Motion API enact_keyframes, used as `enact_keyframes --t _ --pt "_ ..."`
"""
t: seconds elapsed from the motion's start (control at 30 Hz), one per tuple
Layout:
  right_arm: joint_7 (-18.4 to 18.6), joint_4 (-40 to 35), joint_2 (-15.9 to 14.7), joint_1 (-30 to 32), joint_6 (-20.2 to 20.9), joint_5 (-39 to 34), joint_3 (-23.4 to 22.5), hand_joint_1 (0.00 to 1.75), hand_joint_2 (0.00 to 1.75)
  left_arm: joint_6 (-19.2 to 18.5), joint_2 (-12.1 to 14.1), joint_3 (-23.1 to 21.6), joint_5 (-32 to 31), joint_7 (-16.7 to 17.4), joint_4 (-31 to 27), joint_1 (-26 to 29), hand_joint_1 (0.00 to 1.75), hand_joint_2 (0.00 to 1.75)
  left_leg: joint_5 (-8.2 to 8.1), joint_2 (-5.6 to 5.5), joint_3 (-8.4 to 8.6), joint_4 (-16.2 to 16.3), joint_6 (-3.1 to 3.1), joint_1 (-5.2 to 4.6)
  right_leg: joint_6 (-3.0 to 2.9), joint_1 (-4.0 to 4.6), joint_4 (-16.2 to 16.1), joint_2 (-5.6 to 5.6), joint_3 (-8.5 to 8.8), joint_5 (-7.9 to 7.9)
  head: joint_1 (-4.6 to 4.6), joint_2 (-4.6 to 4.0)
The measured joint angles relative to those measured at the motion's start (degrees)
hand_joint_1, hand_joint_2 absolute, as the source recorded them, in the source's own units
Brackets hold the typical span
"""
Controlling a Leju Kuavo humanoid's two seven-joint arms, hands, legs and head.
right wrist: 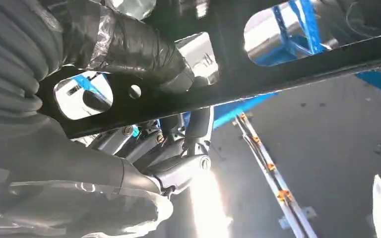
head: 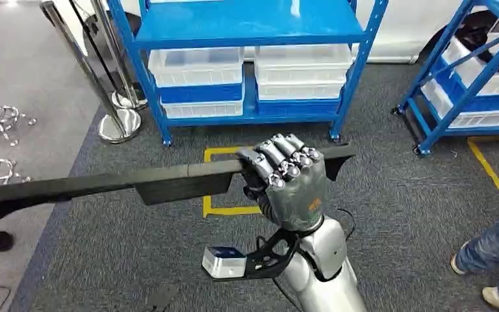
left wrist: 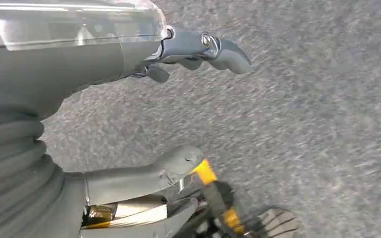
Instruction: Take the parts from the cabinet and place them on the table.
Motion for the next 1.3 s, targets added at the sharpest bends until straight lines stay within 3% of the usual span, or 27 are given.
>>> enact_keyframes --t 0.07,0.1,0.13,0.17,0.23,0.27,0.3,0.33,0.43,0.47,0.5,0.57,0.6,0.63,0.7,0.73,0.77,0.8,0.83,0.87,0.97,1.0,1.07,1.13,1.2,1.27,1.3 --pt "0.2 0.0 -0.2 -0.1 0.0 -0.1 0.0 1.75 1.75 0.0 -0.3 0.0 -0.1 0.0 0.0 -0.1 0.0 1.75 1.69 -0.01 -2.11 0.2 0.19 0.0 0.61 -0.4 7.6 0.09 -1.89 -6.96 0.02 0.0" --pt "0.3 0.1 -0.3 -0.1 0.0 -0.1 0.0 1.75 1.75 0.0 -0.4 0.0 -0.1 0.0 0.0 0.0 0.0 1.75 2.58 0.0 -3.31 0.3 0.13 0.0 0.9 -0.54 11.4 0.09 -2.29 -8.37 0.02 0.0" --pt "0.3 0.2 -0.4 -0.1 0.0 -0.1 0.0 1.75 1.75 0.0 -0.4 0.0 -0.1 0.0 0.0 0.0 0.0 1.75 3.34 0.03 -4.53 0.5 0.01 0.05 1.12 -0.65 13.9 0.08 -2.29 -7.63 0.02 0.0" --pt "0.3 0.2 -0.5 -0.1 0.0 -0.1 0.0 1.75 1.75 0.0 -0.4 0.0 -0.1 0.0 0.0 0.0 0.0 1.75 4.17 0.08 -6.09 0.9 -0.22 0.15 1.41 -0.91 14.9 0.08 -1.47 -5.0 0.02 0.0" --pt "0.3 0.4 -0.7 -0.1 0.0 -0.5 0.0 1.75 1.75 0.0 -0.4 0.0 -0.2 0.1 0.0 0.1 0.0 1.75 5.56 0.1 -9.11 2.0 -0.82 0.44 1.83 -1.33 10.5 0.03 3.57 -1.02 0.02 0.0" --pt "0.3 0.4 -0.7 -0.2 0.0 -0.9 0.0 1.75 1.75 0.1 -0.4 0.0 -0.3 0.2 0.0 0.2 0.0 1.75 6.08 0.06 -10.22 2.7 -1.11 0.55 1.91 -1.5 6.3 -0.01 7.29 -1.89 0.02 0.0" --pt "0.2 0.4 -0.7 -0.3 0.0 -1.1 0.1 1.75 1.75 0.2 -0.4 0.0 -0.4 0.2 0.0 0.5 0.0 1.75 6.33 -0.06 -11.35 3.6 -1.51 0.33 1.92 -1.18 0.4 0.07 11.59 -5.71 0.04 0.0" --pt "0.1 0.4 -0.7 -0.4 0.0 -1.2 0.2 1.75 1.75 0.3 -0.4 0.0 -0.5 0.3 0.0 0.7 0.0 1.75 6.7 0.01 -11.66 4.1 -1.91 0.46 1.24 -0.89 -1.8 0.35 12.22 -7.27 -0.11 0.0" --pt "0.3 0.9 -0.7 -0.6 0.0 -2.0 0.4 1.75 1.75 0.5 -0.3 0.0 -0.6 0.3 0.0 1.0 0.0 1.75 8.4 -0.03 -12.03 4.0 -3.0 0.87 0.0 -0.58 -1.4 0.16 11.11 -5.9 0.0 0.0" --pt "0.3 1.1 -0.7 -0.7 0.0 -2.0 0.4 1.75 1.75 0.5 -0.2 0.0 -0.7 0.3 0.0 1.0 0.0 1.75 7.03 -0.2 -12.41 4.7 -3.38 1.18 -0.61 -0.79 -1.4 -0.26 10.5 -5.06 -0.04 0.0" --pt "0.5 1.2 -0.7 -0.8 0.0 -2.0 0.6 1.75 1.75 0.5 -0.2 0.0 -0.7 0.3 0.0 1.2 0.0 1.75 3.6 -0.23 -13.41 6.7 -3.64 1.22 -1.0 -0.77 -1.5 -0.22 9.74 -4.28 -0.04 0.0" --pt "1.5 1.6 -0.7 -1.3 0.0 -3.0 1.0 1.75 1.75 0.4 -0.2 0.0 -0.6 0.1 0.0 1.3 0.0 1.75 -3.63 -0.27 -15.4 14.4 -3.99 1.33 -1.41 -0.71 -1.5 -0.25 7.82 -2.73 -0.04 0.0" --pt "2.2 1.9 -0.9 -1.6 0.0 -3.8 1.3 1.75 1.75 0.3 -0.2 0.1 -0.4 -0.2 0.0 1.3 0.0 1.75 -5.55 -0.27 -15.99 18.2 -4.1 1.37 -1.42 -0.64 -1.5 -0.25 6.91 -1.92 -0.04 0.0" --pt "2.6 2.2 -1.0 -1.8 0.0 -4.3 1.7 1.75 1.75 0.3 -0.2 0.1 -0.4 -0.4 0.0 1.3 0.0 1.75 -5.58 -0.27 -16.03 21.0 -4.17 1.38 -1.39 -0.59 -1.4 -0.27 5.78 -1.1 -0.04 0.0" --pt "3.1 2.6 -1.3 -2.0 0.0 -4.7 2.1 1.75 1.75 0.2 -0.2 0.1 -0.2 -1.0 0.0 1.5 0.0 1.75 -0.65 -0.29 -13.75 21.2 -4.02 1.38 -1.13 -0.53 -1.4 -0.27 3.46 0.37 -0.04 0.0" --pt "3.5 2.9 -1.6 -2.2 0.0 -4.8 2.5 1.75 1.75 0.2 -0.2 0.1 -0.2 -1.2 0.0 1.5 0.0 1.75 1.38 -0.31 -11.28 18.9 -3.76 1.37 -0.98 -0.5 -1.4 -0.25 2.37 1.2 -0.04 0.0" --pt "3.8 3.2 -1.8 -2.5 0.0 -4.6 3.0 1.75 1.75 0.0 -0.2 0.1 -0.2 -1.4 0.0 1.5 0.0 1.75 1.11 -0.32 -7.58 14.7 -3.42 1.32 -0.78 -0.5 -1.4 -0.18 1.5 2.01 -0.04 0.0" --pt "4.2 3.4 -2.1 -2.8 0.0 -4.1 3.6 1.75 1.75 0.0 -0.2 0.1 -0.2 -1.6 0.0 1.4 0.0 1.75 -1.77 -0.33 -2.49 9.0 -2.92 1.14 -0.5 -0.4 -1.3 -0.1 1.18 2.51 -0.09 0.0" --pt "4.7 3.6 -2.4 -3.3 0.0 -3.4 4.3 1.75 1.75 0.0 -0.2 0.1 -0.3 -1.7 0.0 1.3 0.0 1.75 -4.09 -0.31 0.67 3.5 -2.6 0.83 -0.12 -0.28 -1.2 -0.15 1.02 2.84 -0.02 0.0" --pt "4.9 3.8 -2.8 -3.6 0.0 -3.0 4.9 1.75 1.75 0.0 -0.2 0.1 -0.3 -1.7 0.0 1.0 0.0 1.75 -4.81 -0.23 0.67 2.7 -2.36 0.76 0.23 -0.25 -1.2 -0.33 0.96 3.47 -0.04 0.0" --pt "5.3 4.4 -3.5 -4.0 0.0 -2.8 6.2 1.75 1.75 0.0 -0.3 0.1 -0.4 -1.8 0.0 1.4 0.0 1.75 -2.96 -0.14 0.56 1.9 -0.93 0.99 1.36 -0.62 -1.5 -0.5 0.94 4.44 -0.02 0.0" --pt "5.5 4.5 -3.8 -4.1 0.0 -2.7 6.5 1.75 1.75 0.0 -0.4 0.1 -0.5 -1.8 0.0 1.4 0.0 1.75 -2.5 -0.11 0.42 1.9 -0.68 0.78 1.46 -0.78 -0.1 -0.19 0.34 2.76 -0.02 0.0" --pt "6.7 4.5 -4.5 -4.6 0.0 -2.8 7.0 1.75 1.75 0.0 -0.5 0.1 -0.6 -2.0 0.0 1.3 0.0 1.75 -1.59 -0.05 -0.84 2.1 0.06 0.62 1.61 -0.77 8.0 0.06 -2.85 -2.96 0.02 0.0" --pt "7.6 4.6 -5.5 -4.7 0.0 -3.0 7.7 1.75 1.75 0.2 -0.6 0.1 -0.8 -2.0 0.0 1.4 0.0 1.75 -0.91 0.02 -2.03 2.3 0.09 0.44 1.77 -0.77 15.1 0.16 -5.13 -5.96 0.02 0.0" --pt "8.0 4.6 -6.3 -4.7 0.0 -3.5 8.5 1.75 1.75 0.3 -0.6 0.1 -0.8 -2.0 0.0 1.7 0.0 1.75 -0.48 0.09 -2.88 2.6 -0.01 0.38 1.64 -0.78 13.0 0.15 -2.6 -4.42 0.0 0.0" --pt "8.3 4.5 -6.9 -4.9 0.0 -3.9 9.1 1.75 1.75 0.4 -0.6 0.1 -0.9 -2.1 0.0 1.7 0.0 1.75 -0.41 0.67 -3.26 3.1 -0.13 0.38 1.19 -0.64 4.3 -0.41 3.53 -1.21 0.0 0.0" --pt "8.3 4.5 -7.1 -5.3 0.0 -3.9 9.4 1.75 1.75 0.4 -0.6 0.1 -0.9 -2.3 0.0 1.7 0.0 1.75 -0.5 0.84 -3.4 3.4 -0.28 0.34 0.64 -0.23 -0.3 -2.61 6.08 -1.63 0.0 0.0"
